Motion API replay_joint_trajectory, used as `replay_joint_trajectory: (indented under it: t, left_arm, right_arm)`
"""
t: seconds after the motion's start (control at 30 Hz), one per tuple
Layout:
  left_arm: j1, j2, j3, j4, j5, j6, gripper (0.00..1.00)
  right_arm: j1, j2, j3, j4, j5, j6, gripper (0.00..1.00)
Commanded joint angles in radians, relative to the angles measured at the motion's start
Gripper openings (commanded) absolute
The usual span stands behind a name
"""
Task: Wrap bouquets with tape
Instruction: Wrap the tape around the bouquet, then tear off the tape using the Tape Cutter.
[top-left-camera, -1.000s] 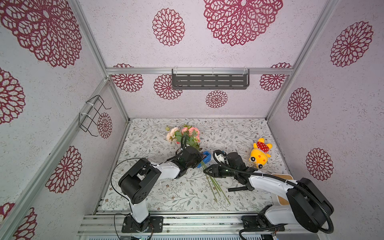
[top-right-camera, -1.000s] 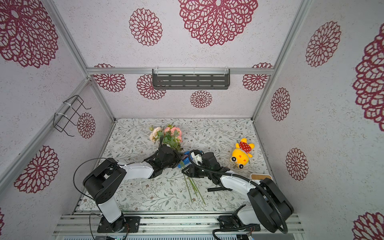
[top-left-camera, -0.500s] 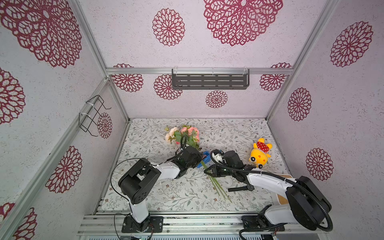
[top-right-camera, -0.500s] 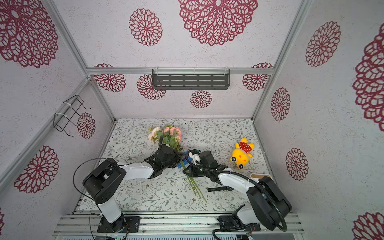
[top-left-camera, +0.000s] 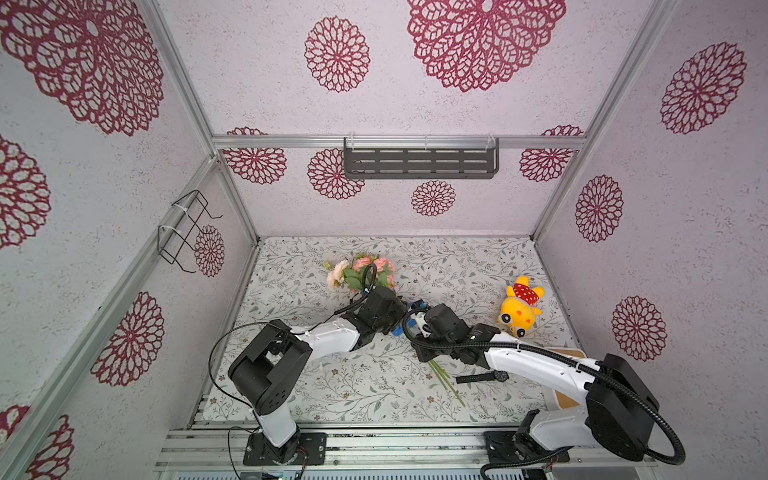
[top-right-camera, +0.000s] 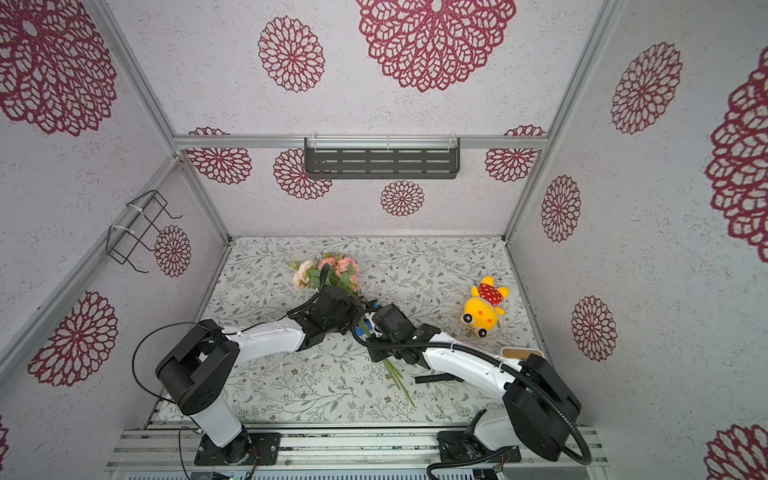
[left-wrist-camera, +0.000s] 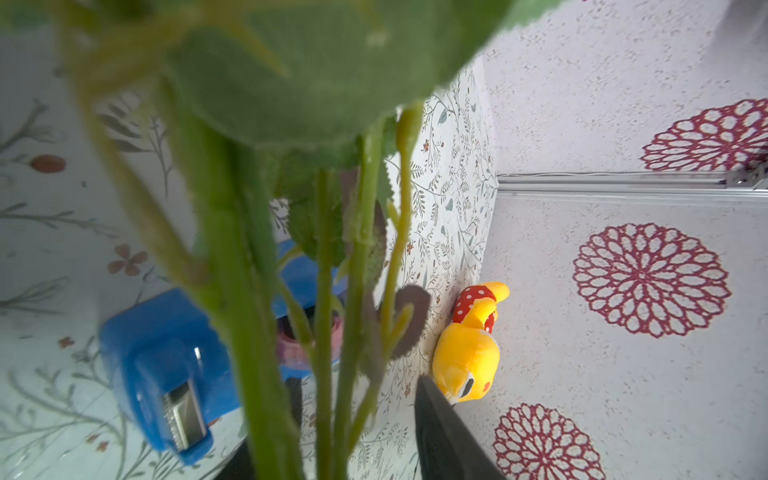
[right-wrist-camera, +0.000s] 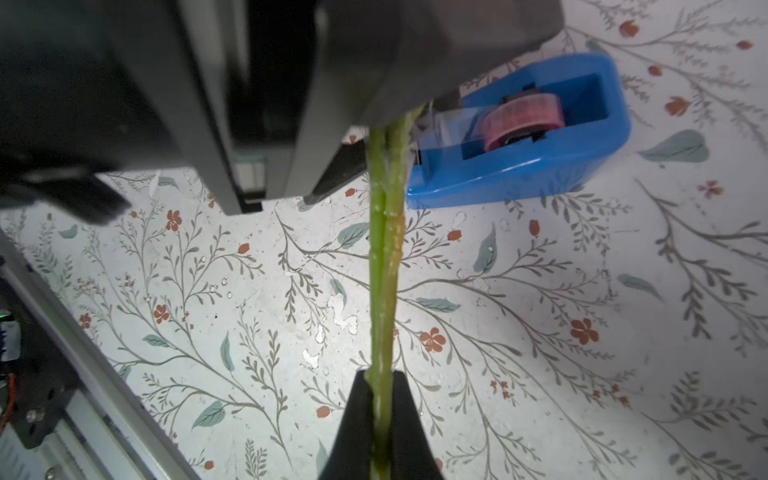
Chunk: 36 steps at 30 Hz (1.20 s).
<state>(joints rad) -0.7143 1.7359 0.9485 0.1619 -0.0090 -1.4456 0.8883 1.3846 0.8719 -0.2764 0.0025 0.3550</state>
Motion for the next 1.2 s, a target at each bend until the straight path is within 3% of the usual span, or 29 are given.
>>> replay_joint_trajectory:
  t: [0.0,0.13,0.33,0.4,0.5,0.6,0.7,0.8,1.17]
  left_arm:
    - [-0.010,0.012,0.034,-0.064,0.019,0.019,0.39]
    - [-0.011,0.023,0.047,-0.058,0.038,0.019,0.33]
    - [-0.011,0.002,0.026,-0.054,0.040,0.013,0.00]
    - [-0.010,-0.020,0.001,-0.058,0.019,0.013,0.00]
    - [-0.007,-0.049,-0.030,-0.067,-0.005,0.023,0.00]
    - [0.002,-0.058,-0.039,-0.088,-0.019,0.038,0.00]
    - [0.003,-0.057,-0.032,-0.116,-0.027,0.058,0.00]
    - [0.004,-0.062,-0.030,-0.150,-0.038,0.071,0.00]
    - [0.014,-0.075,-0.008,-0.198,-0.068,0.138,0.00]
  right_arm:
    - [0.046,0.024,0.053,-0.042,0.143,-0.086,0.00]
    - [0.087,0.035,0.058,-0.016,0.182,-0.093,0.00]
    - [0.085,0.063,0.065,0.025,0.139,-0.062,0.00]
    - [0.069,0.060,0.054,0.038,0.088,-0.041,0.01]
    - [0.027,0.025,0.024,0.062,-0.010,-0.002,0.31]
    - [-0.033,-0.044,-0.020,0.118,-0.114,0.044,0.49]
    - [-0.110,-0.086,-0.032,0.155,-0.197,0.091,0.54]
    - [-0.172,-0.063,0.017,0.113,-0.176,0.110,0.56]
    - [-0.270,0.294,0.247,0.023,-0.062,0.048,0.52]
